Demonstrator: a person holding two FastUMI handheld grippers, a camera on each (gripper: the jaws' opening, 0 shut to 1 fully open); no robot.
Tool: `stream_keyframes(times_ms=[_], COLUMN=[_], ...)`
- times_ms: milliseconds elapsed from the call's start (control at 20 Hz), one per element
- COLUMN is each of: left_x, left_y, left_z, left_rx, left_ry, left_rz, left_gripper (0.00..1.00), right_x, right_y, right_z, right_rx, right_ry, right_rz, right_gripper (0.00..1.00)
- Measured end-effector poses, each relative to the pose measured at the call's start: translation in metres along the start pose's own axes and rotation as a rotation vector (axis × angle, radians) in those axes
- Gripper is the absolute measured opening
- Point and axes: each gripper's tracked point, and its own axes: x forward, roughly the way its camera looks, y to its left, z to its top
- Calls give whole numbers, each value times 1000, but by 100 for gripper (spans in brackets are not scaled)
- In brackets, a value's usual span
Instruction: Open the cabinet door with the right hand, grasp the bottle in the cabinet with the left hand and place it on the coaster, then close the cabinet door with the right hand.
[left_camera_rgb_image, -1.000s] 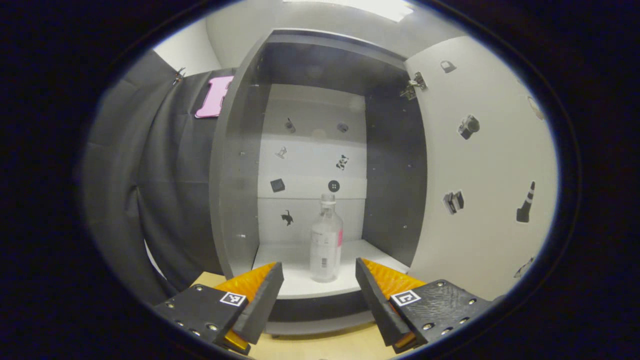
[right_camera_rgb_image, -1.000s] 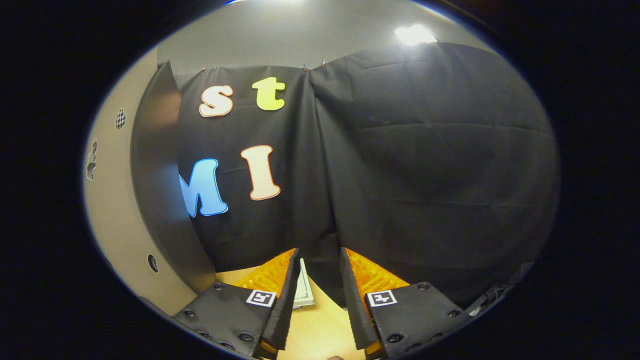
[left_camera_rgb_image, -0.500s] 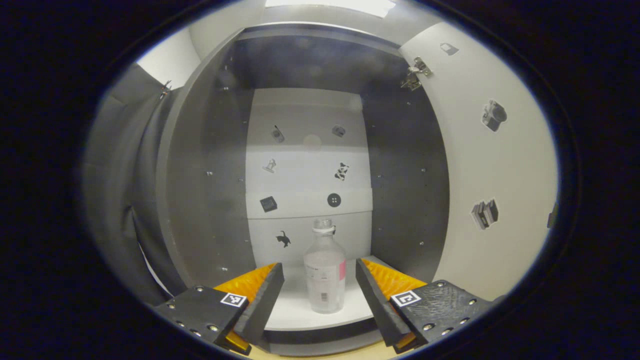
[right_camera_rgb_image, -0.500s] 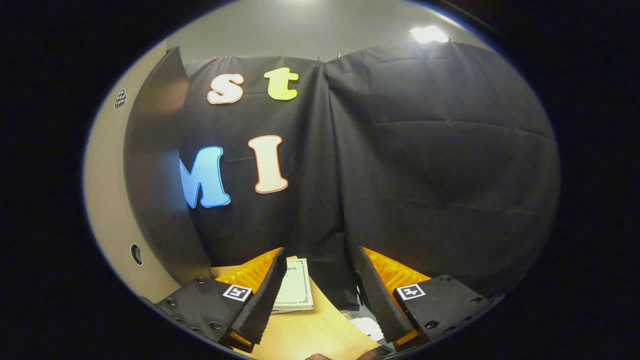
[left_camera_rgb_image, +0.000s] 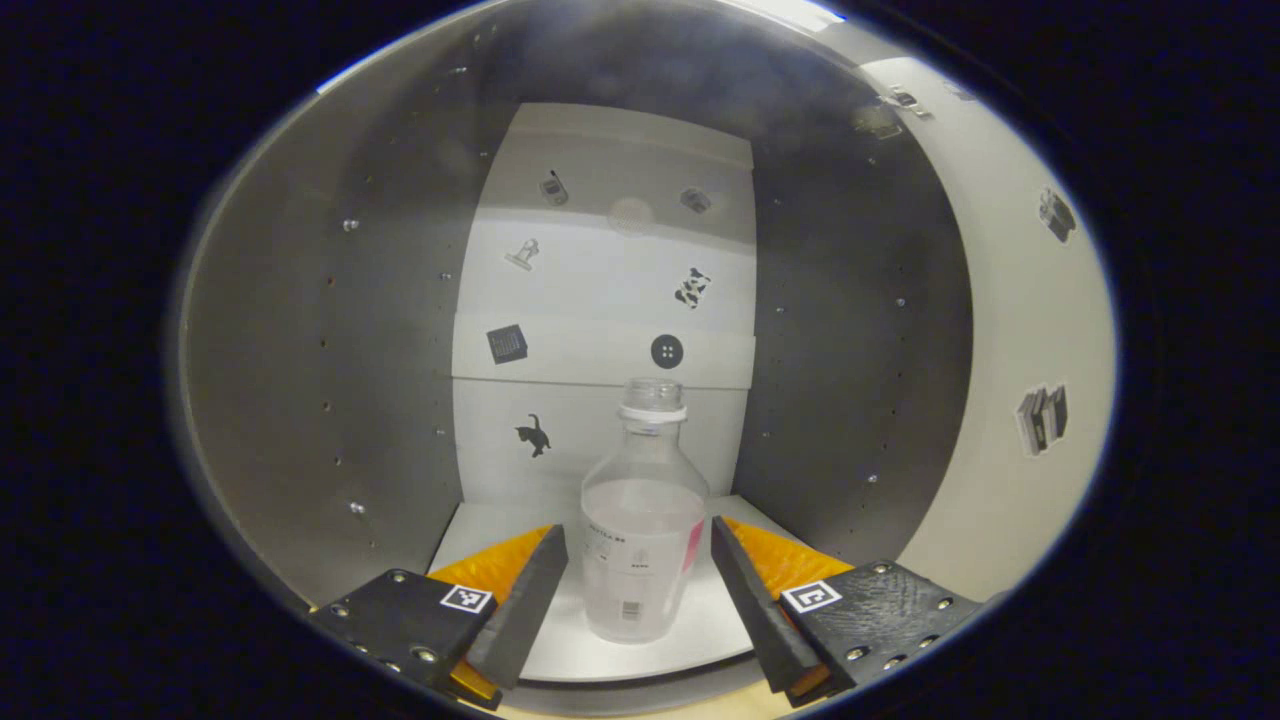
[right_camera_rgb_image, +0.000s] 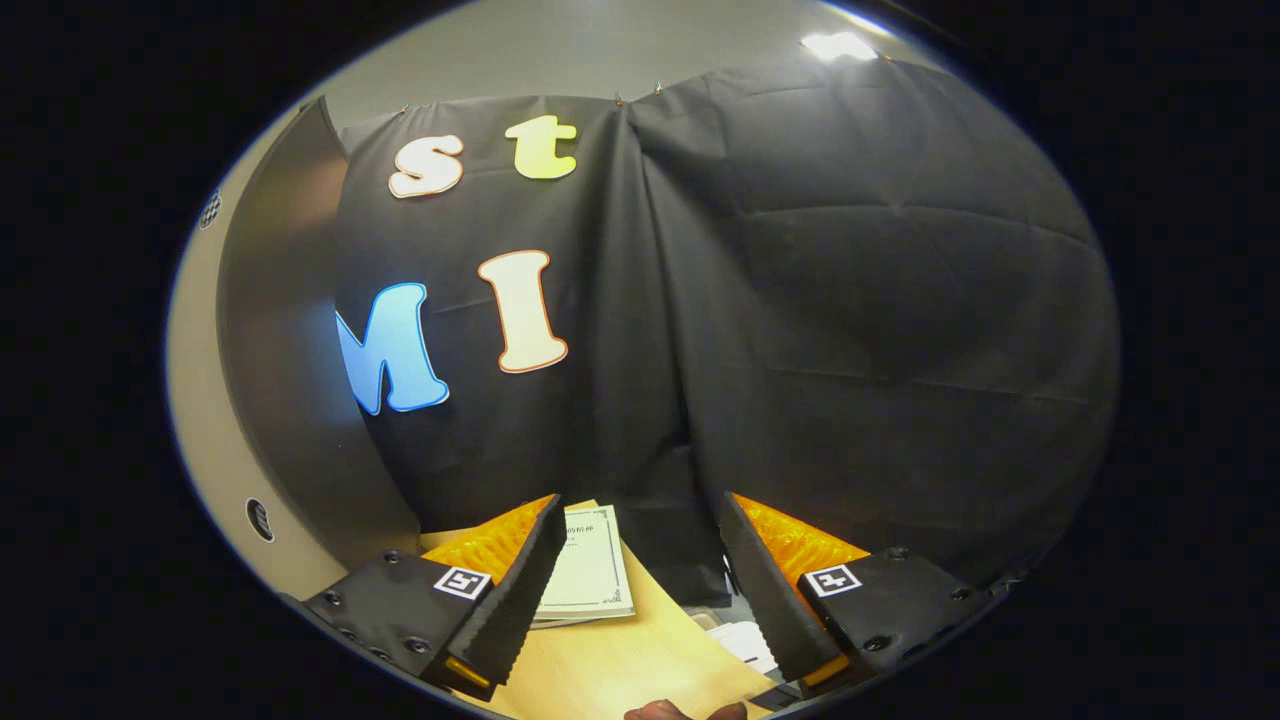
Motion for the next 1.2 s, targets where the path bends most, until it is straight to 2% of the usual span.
stream_keyframes(times_ms=[500, 600, 950, 1200], left_x=[18, 20, 8, -15], left_y=[-5, -5, -3, 0], left_z=[8, 5, 7, 19], left_rx=[83, 84, 84, 84], left_ry=[-30, -25, -23, -46], left_rz=[-2, -6, -19, -11], left_gripper=[88, 73, 73, 74], right_x=[16, 17, 14, 9], right_y=[5, 6, 12, 23], right_z=[-14, -16, -16, -16], right_rx=[4, 10, -28, -5], right_ry=[29, 33, 27, 31], right_rz=[-8, -9, -4, 29], right_gripper=[98, 98, 98, 98])
